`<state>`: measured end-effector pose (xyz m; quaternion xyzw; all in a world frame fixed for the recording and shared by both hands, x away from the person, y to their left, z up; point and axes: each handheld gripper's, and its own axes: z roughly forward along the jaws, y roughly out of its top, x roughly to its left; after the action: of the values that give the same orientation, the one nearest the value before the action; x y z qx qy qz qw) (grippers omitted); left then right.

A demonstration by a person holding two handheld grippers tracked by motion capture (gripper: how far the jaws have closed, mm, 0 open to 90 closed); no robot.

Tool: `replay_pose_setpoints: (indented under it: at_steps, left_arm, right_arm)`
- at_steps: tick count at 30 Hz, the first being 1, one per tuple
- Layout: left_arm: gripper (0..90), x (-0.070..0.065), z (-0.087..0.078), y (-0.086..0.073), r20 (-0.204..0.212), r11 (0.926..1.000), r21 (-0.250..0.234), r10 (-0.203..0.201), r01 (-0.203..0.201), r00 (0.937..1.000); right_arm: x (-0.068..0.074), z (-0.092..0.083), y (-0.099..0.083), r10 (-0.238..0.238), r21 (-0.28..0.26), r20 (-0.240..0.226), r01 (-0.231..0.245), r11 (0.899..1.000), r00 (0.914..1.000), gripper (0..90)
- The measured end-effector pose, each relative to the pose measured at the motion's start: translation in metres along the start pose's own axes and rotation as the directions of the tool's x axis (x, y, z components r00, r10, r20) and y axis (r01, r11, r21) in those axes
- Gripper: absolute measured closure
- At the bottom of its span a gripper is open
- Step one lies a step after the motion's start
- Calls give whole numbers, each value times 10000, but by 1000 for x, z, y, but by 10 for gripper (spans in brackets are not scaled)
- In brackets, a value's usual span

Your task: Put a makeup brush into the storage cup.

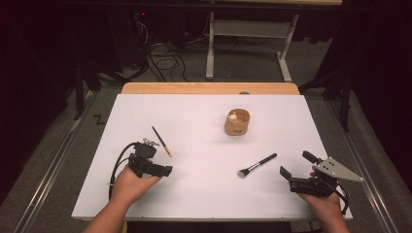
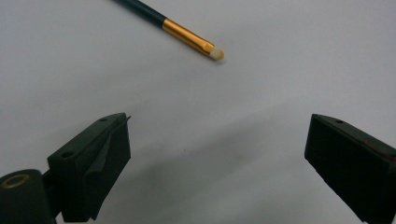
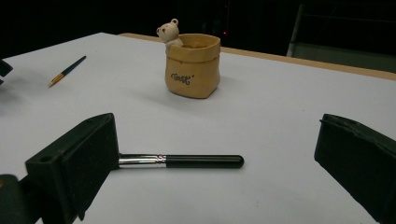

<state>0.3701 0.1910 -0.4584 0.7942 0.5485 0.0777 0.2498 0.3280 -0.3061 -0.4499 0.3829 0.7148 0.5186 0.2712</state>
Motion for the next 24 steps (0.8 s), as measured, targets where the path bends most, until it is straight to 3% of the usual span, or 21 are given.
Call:
replay_pose_setpoints:
  at_steps: [10,15,21,24]
  left_arm:
    - [93,5,0,7,-23,9927,1133,-418,418,9991]
    - [110,9,-2,14,-64,9894,1395,-390,395,9992]
    - [118,13,-4,24,24,9872,1433,-707,696,9975]
    - [128,15,1,29,39,9828,1644,-863,845,9963]
  right_arm:
    - [0,-2,1,9,-85,-25,-10,10000,10000,4]
    - [0,-3,1,23,-100,-43,-23,9999,10000,4]
    - [0,-2,1,20,-108,-54,-20,9999,10000,4]
    - [1,-2,1,65,-111,-61,-66,9999,10000,4]
